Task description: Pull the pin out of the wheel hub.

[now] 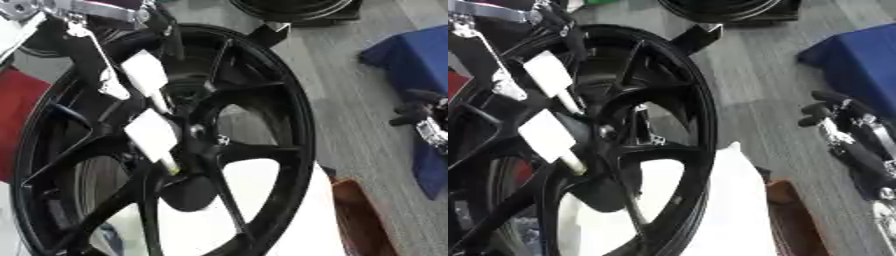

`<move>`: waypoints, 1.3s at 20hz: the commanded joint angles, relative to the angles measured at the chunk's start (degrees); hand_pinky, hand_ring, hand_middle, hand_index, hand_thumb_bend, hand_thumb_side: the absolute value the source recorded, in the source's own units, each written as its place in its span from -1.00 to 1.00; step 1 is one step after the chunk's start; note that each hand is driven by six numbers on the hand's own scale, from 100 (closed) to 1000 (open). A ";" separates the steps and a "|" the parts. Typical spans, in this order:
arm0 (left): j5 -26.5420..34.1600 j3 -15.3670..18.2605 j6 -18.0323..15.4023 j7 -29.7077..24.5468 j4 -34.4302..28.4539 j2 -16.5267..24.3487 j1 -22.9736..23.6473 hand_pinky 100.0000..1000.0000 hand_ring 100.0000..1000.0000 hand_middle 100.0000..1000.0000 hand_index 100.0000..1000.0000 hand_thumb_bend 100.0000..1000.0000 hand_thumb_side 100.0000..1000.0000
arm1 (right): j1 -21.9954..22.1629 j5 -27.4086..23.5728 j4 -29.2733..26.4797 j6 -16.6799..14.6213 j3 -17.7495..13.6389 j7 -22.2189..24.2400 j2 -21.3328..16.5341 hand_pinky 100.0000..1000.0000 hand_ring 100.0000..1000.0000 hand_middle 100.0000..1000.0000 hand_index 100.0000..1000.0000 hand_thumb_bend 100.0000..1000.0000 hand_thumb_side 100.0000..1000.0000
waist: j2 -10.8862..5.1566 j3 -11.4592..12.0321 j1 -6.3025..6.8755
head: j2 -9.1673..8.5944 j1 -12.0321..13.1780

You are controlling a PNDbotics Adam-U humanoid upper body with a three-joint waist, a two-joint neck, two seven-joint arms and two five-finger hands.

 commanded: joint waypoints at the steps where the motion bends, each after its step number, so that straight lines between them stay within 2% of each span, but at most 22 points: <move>1: -2.40 1.55 -7.90 -6.97 0.81 1.11 -0.70 0.62 0.51 0.42 0.57 -0.05 -0.90 | -0.21 -0.23 -0.46 -0.05 -0.33 0.09 -0.73 0.87 0.29 0.25 0.65 -1.00 -0.19 | -1.01 -0.08 -0.68 | -0.12 0.26; 9: -4.38 2.88 -9.32 -6.97 3.23 0.42 -0.45 0.60 0.48 0.35 0.56 -0.11 -0.92 | -0.27 -0.14 -0.34 -0.02 -0.25 0.31 -0.37 0.87 0.29 0.26 0.65 -1.00 -0.18 | -0.80 -0.17 -0.84 | -0.15 0.48; 22: -3.09 3.43 -8.70 -6.97 4.46 -0.20 -0.47 0.56 0.42 0.18 0.47 -0.26 -0.98 | -0.24 -0.01 -0.04 0.02 -0.33 0.38 0.20 0.87 0.29 0.26 0.65 -1.00 -0.16 | -0.66 -0.28 -0.90 | -0.17 0.72; 26: -2.55 3.37 -8.24 -6.97 4.16 0.00 -0.51 0.57 0.42 0.22 0.49 -0.19 -0.96 | -0.13 0.08 0.12 0.06 -0.32 0.39 0.35 0.87 0.29 0.26 0.65 -1.00 -0.16 | -0.66 -0.15 -0.89 | -0.11 0.60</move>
